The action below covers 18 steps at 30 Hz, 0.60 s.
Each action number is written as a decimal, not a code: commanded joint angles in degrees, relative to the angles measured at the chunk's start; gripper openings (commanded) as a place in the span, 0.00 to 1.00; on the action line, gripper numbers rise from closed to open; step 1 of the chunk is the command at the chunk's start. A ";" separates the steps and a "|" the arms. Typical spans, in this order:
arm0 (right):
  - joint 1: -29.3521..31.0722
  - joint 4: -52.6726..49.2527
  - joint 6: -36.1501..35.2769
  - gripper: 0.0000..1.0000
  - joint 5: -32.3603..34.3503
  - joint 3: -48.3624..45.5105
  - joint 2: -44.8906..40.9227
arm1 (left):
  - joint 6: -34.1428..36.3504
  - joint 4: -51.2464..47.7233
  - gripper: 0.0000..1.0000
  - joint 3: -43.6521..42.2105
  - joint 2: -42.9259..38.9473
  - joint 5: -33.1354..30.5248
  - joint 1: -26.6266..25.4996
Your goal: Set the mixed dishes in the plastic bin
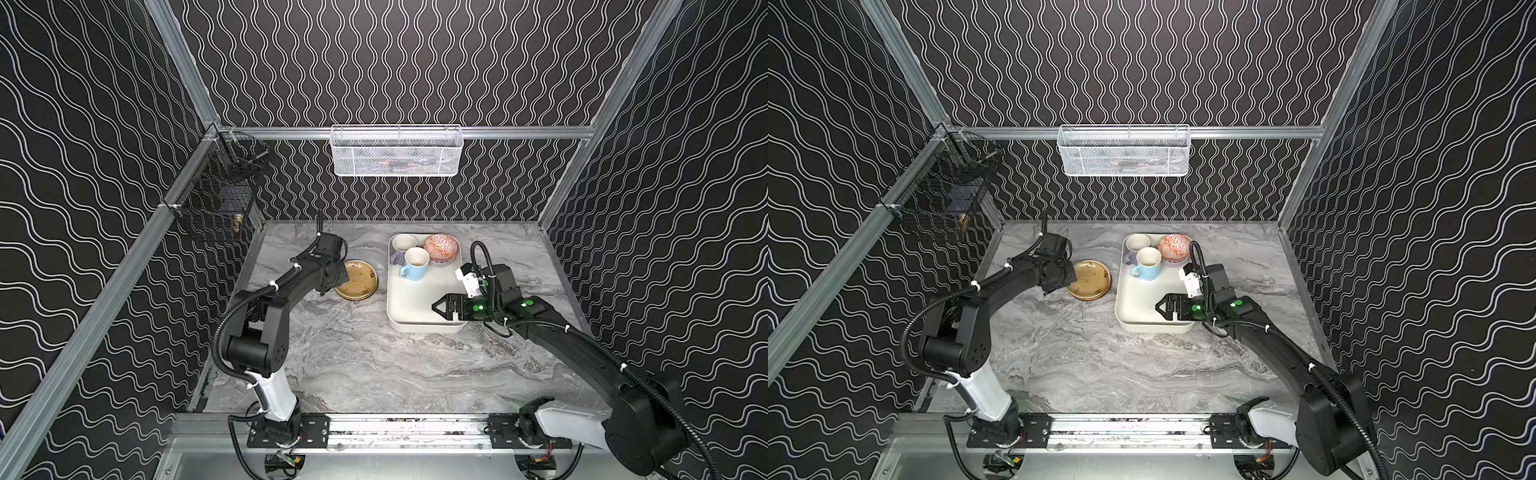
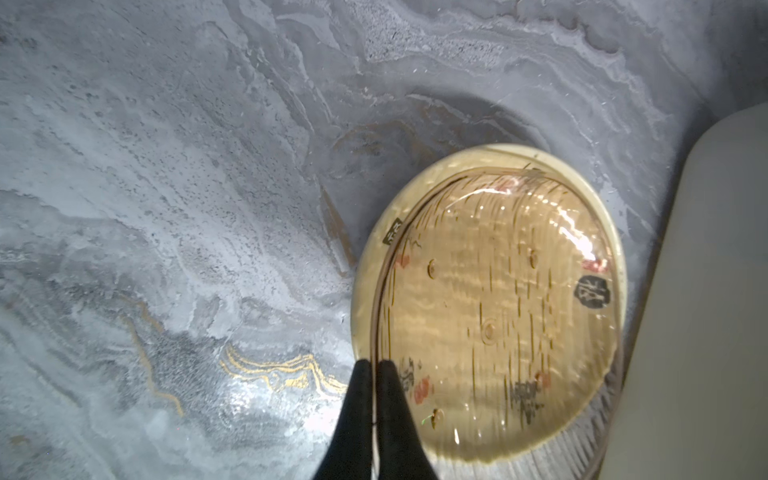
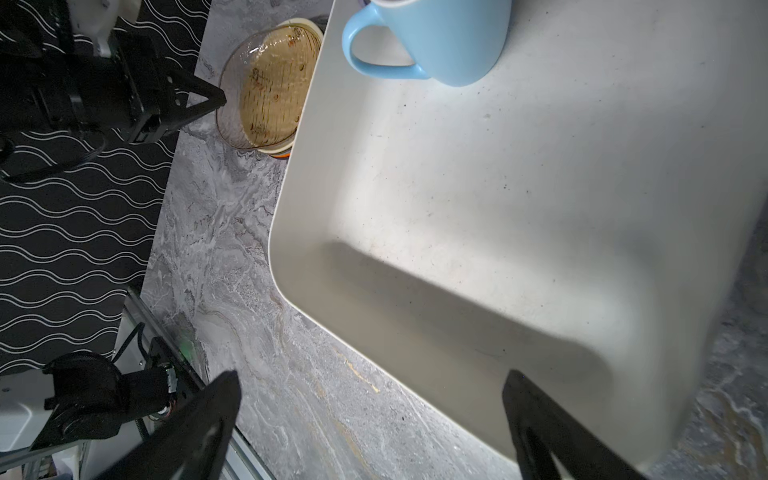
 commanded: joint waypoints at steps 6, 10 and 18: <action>0.05 0.19 0.02 0.99 0.28 0.90 0.54 | 1.42 0.15 0.00 0.32 -1.56 2.25 0.87; 0.11 0.34 -0.05 0.99 0.13 1.25 0.98 | 1.28 1.04 0.00 -0.92 -1.63 2.61 1.13; 3.59 -0.25 -0.77 0.93 2.79 5.24 3.61 | 0.97 0.50 0.00 -3.50 -3.14 3.30 1.17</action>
